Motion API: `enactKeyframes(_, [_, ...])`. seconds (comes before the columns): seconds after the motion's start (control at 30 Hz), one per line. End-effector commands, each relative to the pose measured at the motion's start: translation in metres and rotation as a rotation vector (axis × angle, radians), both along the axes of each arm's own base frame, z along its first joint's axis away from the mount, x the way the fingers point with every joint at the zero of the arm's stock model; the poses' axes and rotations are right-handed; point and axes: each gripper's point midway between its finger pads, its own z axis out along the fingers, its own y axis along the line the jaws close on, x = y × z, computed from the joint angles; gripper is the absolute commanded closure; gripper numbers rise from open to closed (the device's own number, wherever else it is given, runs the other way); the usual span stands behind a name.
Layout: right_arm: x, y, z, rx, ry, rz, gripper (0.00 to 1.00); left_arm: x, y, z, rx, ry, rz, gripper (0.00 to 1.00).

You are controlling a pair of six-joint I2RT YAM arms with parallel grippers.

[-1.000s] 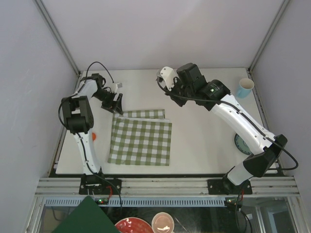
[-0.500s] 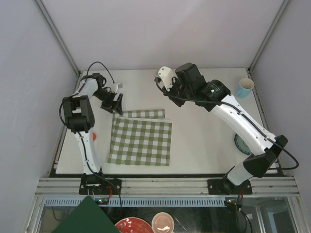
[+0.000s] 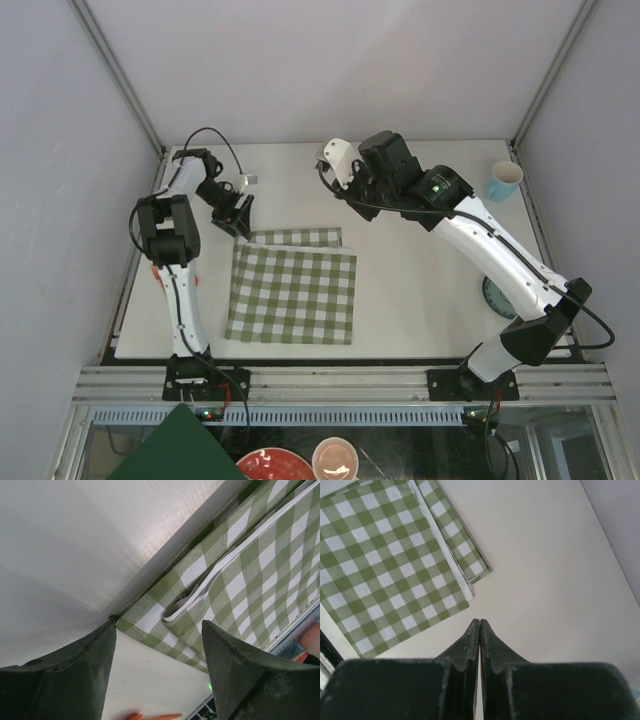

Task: Set the dinner table for one person
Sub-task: Flatten out the napkin at the center of the board.

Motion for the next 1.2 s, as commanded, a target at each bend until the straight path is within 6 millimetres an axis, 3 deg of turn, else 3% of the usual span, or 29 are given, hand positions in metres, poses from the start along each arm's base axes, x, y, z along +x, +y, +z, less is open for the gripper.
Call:
enactKeyframes(0.0, [0.001,0.001,0.024,0.038,-0.064,0.004,1.0,-0.016,-0.022,0.009,-0.049,0.026,-0.079,0.29])
enactKeyframes(0.33, [0.001,-0.001,0.025,0.041,-0.072,0.0,1.0,-0.011,-0.025,0.016,-0.061,-0.012,-0.066,0.46])
enactKeyframes(0.67, [0.001,0.001,0.02,0.04,-0.066,0.0,1.0,-0.012,-0.029,0.016,-0.083,-0.009,-0.058,0.81])
enactKeyframes(0.87, [0.003,0.001,0.011,0.029,-0.055,-0.008,1.0,-0.007,-0.031,0.022,-0.093,-0.036,-0.051,0.94])
enactKeyframes(1.03, [0.003,0.003,0.004,0.026,-0.041,-0.009,1.0,0.003,-0.037,0.038,-0.123,-0.104,-0.02,1.0])
enactKeyframes(1.17, [0.008,0.003,-0.005,0.031,-0.034,-0.021,1.0,0.023,-0.045,0.071,-0.158,-0.214,0.018,1.0])
